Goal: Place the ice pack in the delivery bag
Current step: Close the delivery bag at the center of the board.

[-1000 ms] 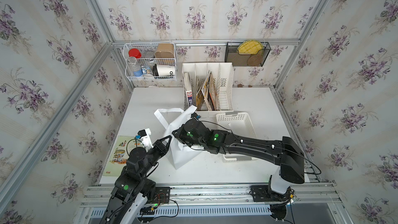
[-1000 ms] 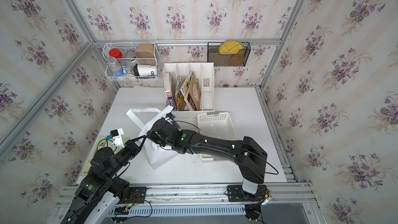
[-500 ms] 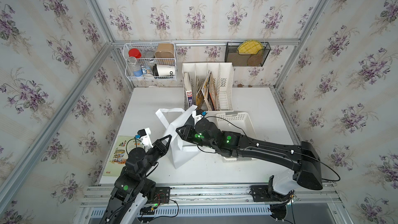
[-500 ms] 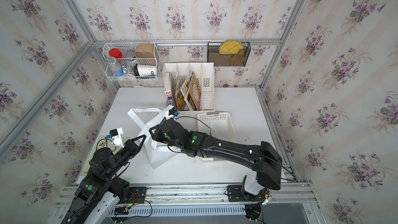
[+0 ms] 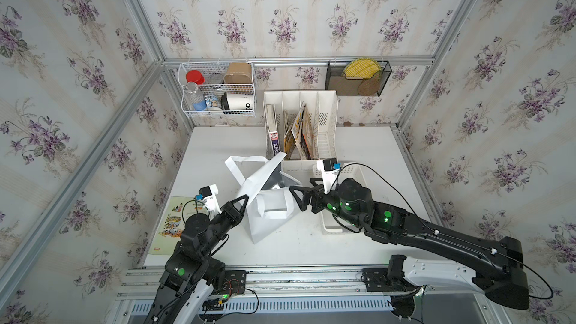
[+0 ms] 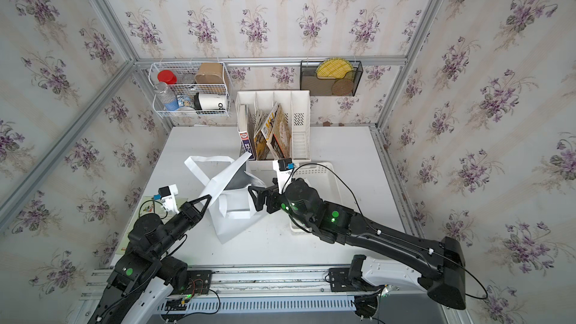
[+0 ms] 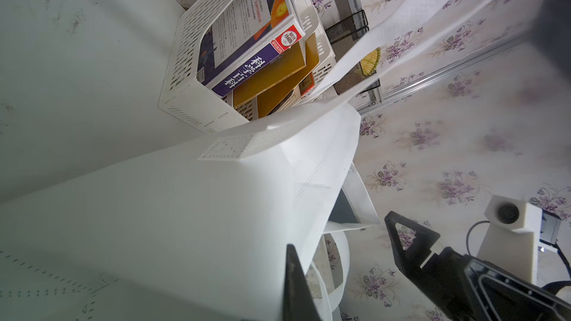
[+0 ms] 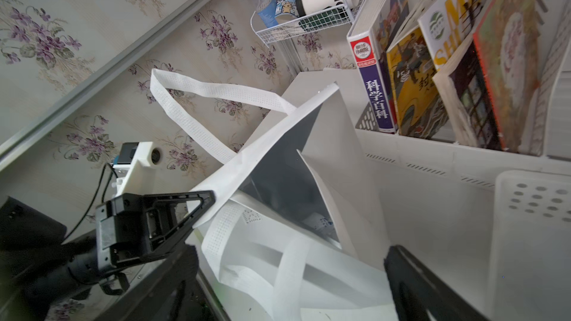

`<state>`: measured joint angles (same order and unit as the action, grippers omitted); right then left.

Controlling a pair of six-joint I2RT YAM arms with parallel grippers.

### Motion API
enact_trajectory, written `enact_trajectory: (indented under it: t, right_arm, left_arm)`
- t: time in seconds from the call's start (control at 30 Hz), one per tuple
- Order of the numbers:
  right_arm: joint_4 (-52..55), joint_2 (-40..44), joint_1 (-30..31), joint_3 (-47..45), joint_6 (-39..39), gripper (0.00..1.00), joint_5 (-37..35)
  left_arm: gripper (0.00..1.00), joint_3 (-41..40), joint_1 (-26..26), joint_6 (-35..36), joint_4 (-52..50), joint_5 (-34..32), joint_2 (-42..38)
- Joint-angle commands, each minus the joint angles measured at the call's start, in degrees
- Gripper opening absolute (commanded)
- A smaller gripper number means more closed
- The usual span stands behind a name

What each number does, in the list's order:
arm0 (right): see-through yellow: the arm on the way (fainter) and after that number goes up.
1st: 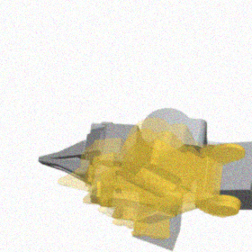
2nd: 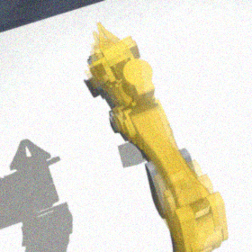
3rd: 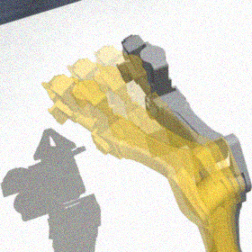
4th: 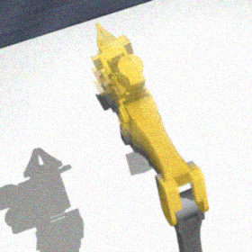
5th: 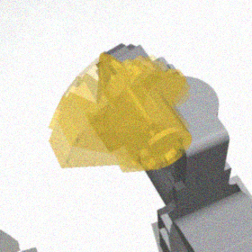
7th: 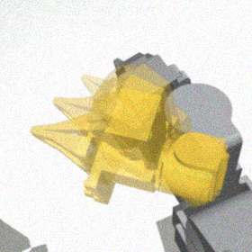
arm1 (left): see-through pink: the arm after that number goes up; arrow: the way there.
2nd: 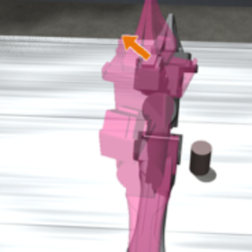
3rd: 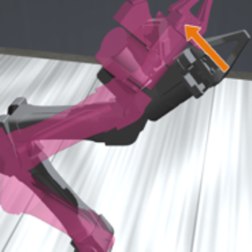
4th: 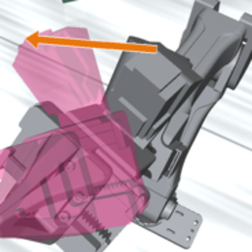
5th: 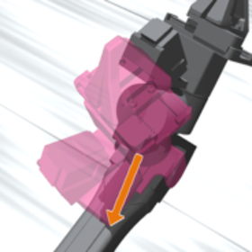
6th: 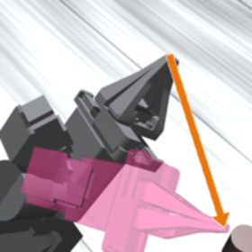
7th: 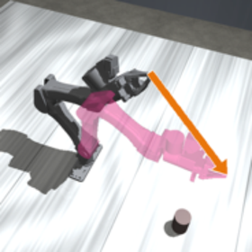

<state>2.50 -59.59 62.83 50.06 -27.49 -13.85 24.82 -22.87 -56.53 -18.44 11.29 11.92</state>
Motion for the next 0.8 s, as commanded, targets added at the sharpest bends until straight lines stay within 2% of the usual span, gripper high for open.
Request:
enact_trajectory:
  t: [0.0,0.07,0.17,0.43,0.7,0.77]
  right_arm:
    - [-0.42,1.30,-3.45,-2.34,7.28,1.00,6.07]
    - [-1.82,0.52,-6.32,-3.31,8.46,0.99,12.91]
    - [-4.40,-2.07,-9.02,-4.00,9.63,0.97,19.01]
    - [-16.14,-9.27,-14.51,-4.98,5.56,0.90,29.36]
    - [-22.26,-17.32,-17.34,-1.88,1.04,0.67,34.37]
    - [-23.06,-19.49,-17.59,-0.70,0.50,0.59,35.33]
  left_arm:
    - [0.00,0.87,0.02,1.27,1.87,0.77,0.15]
    - [0.00,1.22,0.02,1.34,1.74,1.27,0.18]
    - [0.00,1.31,0.02,1.27,1.73,1.70,-0.16]
    - [0.00,1.07,0.02,1.07,1.23,2.49,-1.17]
    - [0.00,0.72,0.02,0.55,2.23,3.91,-1.21]
    - [0.00,0.23,0.02,0.07,2.98,4.42,-1.13]
